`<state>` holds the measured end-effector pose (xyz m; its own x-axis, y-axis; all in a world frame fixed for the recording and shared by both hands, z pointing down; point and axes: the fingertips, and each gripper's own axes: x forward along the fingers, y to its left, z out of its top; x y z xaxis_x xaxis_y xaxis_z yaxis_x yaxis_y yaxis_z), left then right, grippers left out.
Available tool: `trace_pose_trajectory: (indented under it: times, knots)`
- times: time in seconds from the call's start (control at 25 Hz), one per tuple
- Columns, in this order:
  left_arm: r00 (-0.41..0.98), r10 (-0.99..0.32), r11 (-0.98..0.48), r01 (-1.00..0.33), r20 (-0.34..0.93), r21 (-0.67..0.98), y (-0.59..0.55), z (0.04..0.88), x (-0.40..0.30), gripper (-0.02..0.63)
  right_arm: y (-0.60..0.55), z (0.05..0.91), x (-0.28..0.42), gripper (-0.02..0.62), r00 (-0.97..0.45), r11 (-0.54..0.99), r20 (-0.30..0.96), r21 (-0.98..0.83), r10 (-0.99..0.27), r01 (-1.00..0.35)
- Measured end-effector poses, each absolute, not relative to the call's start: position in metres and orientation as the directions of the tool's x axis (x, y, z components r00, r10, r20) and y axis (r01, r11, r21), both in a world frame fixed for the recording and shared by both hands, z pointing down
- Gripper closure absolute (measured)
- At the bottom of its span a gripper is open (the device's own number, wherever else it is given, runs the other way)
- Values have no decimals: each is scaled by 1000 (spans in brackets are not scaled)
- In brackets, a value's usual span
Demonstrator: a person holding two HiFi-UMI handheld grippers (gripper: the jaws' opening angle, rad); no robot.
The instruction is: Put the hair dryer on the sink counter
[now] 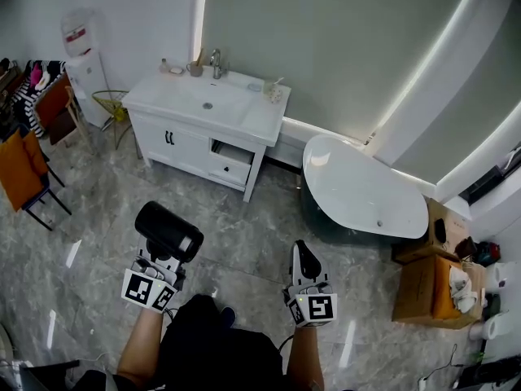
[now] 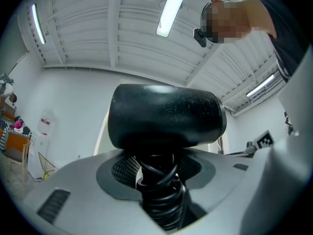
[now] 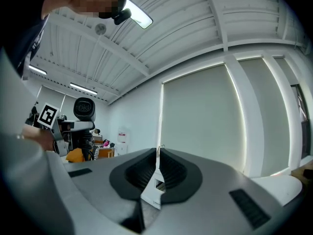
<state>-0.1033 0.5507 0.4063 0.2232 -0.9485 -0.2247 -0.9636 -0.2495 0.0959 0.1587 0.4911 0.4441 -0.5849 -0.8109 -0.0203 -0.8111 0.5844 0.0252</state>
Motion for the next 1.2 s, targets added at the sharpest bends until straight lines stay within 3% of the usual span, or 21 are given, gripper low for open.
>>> trace_pose_trajectory:
  times: [1.2]
  knots:
    - [220,-950,-250,-961,-223,119,433,429,-102,382,375,461,164,557,-592,592,-4,23,-806,-806]
